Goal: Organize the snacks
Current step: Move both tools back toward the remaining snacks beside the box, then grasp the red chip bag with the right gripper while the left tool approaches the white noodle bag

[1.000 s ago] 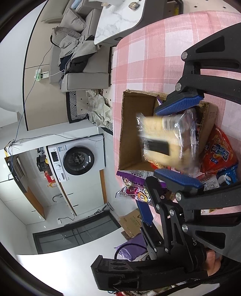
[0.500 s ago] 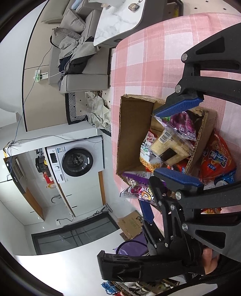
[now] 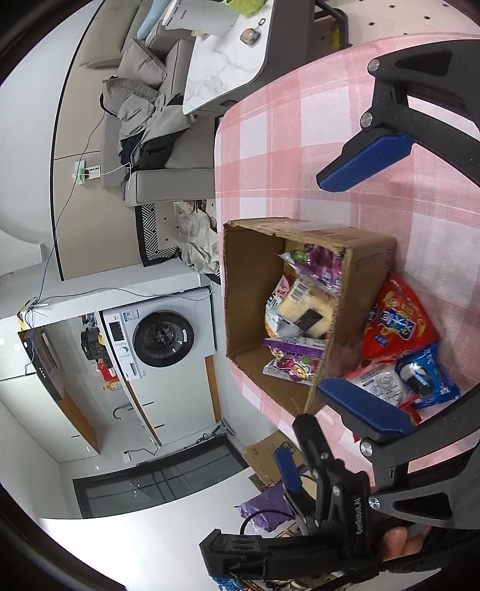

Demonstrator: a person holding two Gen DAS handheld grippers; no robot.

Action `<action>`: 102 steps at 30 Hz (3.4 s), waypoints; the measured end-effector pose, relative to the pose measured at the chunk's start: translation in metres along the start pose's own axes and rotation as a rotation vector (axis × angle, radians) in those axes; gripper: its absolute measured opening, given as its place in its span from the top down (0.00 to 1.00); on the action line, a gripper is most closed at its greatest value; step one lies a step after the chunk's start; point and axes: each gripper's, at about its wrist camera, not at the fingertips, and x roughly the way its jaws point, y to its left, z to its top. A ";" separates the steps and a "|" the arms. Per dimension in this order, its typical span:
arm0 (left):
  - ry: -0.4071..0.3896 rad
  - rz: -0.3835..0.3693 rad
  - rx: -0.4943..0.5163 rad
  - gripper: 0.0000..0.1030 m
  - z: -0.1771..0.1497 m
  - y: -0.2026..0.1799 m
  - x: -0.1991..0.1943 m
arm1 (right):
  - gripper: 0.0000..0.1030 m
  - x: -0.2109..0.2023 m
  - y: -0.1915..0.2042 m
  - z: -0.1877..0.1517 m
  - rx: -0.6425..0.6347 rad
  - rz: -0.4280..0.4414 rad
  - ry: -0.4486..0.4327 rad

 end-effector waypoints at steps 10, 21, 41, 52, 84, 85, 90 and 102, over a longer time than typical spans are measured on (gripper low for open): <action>0.026 0.046 0.042 0.01 -0.050 0.003 -0.040 | 0.00 -0.010 0.003 -0.032 0.008 -0.017 0.043; 0.086 0.070 0.034 0.01 -0.080 0.016 -0.037 | 0.00 0.009 0.012 -0.045 -0.008 -0.018 0.113; 0.142 0.073 0.009 0.01 -0.078 0.030 -0.018 | 0.00 0.049 0.025 -0.069 -0.016 -0.007 0.231; 0.166 0.075 -0.006 0.01 -0.083 0.036 -0.007 | 0.00 0.081 0.022 -0.077 0.042 -0.013 0.275; 0.214 0.061 -0.021 0.01 -0.093 0.042 0.010 | 0.43 0.093 -0.002 -0.082 0.075 -0.089 0.267; 0.215 0.061 -0.020 0.01 -0.093 0.042 0.010 | 0.45 0.091 -0.004 -0.084 0.075 -0.081 0.264; 0.219 0.060 -0.013 0.01 -0.094 0.040 0.010 | 0.53 0.076 -0.008 -0.089 0.071 -0.053 0.245; 0.267 0.039 0.019 0.01 -0.104 0.033 0.024 | 0.63 0.062 -0.005 -0.086 0.063 -0.012 0.211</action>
